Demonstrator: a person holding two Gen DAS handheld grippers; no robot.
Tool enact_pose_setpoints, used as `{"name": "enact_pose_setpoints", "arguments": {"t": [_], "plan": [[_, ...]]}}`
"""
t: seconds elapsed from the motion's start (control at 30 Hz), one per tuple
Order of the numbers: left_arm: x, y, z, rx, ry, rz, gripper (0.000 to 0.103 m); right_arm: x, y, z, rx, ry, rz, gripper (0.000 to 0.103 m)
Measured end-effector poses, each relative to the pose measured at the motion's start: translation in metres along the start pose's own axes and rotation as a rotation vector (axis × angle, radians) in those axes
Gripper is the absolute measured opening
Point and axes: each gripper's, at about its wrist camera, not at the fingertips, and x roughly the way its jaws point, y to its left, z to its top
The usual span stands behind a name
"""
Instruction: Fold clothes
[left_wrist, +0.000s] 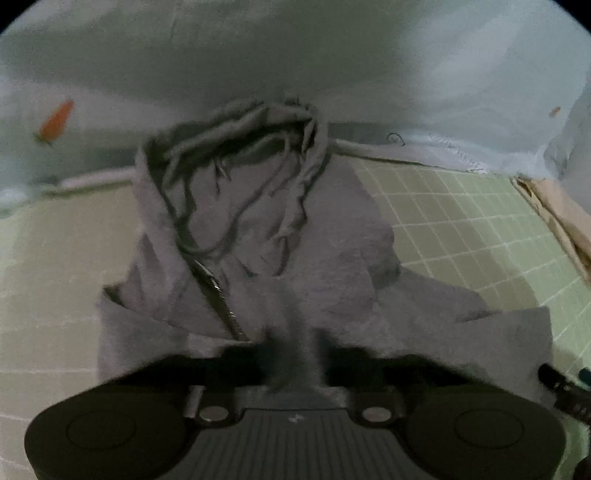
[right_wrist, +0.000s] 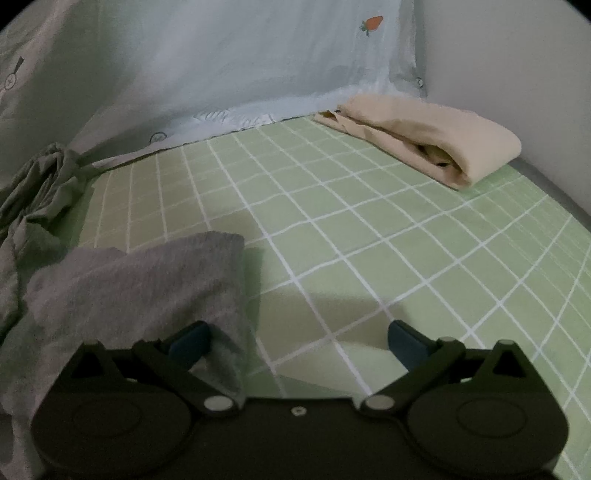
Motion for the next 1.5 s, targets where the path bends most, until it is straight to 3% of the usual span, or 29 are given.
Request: {"name": "enact_pose_setpoints", "arguments": {"t": [0.17, 0.57, 0.87, 1.07, 1.3, 1.5], "plan": [[-0.036, 0.020, -0.007, -0.085, -0.096, -0.026, 0.003, -0.010, 0.002, -0.004, 0.006, 0.013, 0.024, 0.103], [-0.159, 0.077, -0.015, -0.190, -0.398, 0.123, 0.003, -0.065, 0.025, -0.013, -0.075, -0.063, 0.107, 0.103], [-0.210, 0.122, -0.042, -0.268, -0.509, 0.195, 0.003, -0.093, 0.075, -0.038, -0.251, -0.074, 0.163, 0.103], [-0.226, 0.167, -0.068, -0.366, -0.561, 0.239, 0.003, -0.107, 0.102, -0.060, -0.361, -0.069, 0.122, 0.103], [-0.229, 0.224, -0.102, -0.482, -0.558, 0.299, 0.003, -0.114, 0.118, -0.071, -0.382, -0.049, 0.039, 0.103], [-0.193, 0.270, -0.135, -0.626, -0.357, 0.305, 0.004, -0.112, 0.124, -0.060, -0.319, -0.048, -0.002, 0.103]]}}
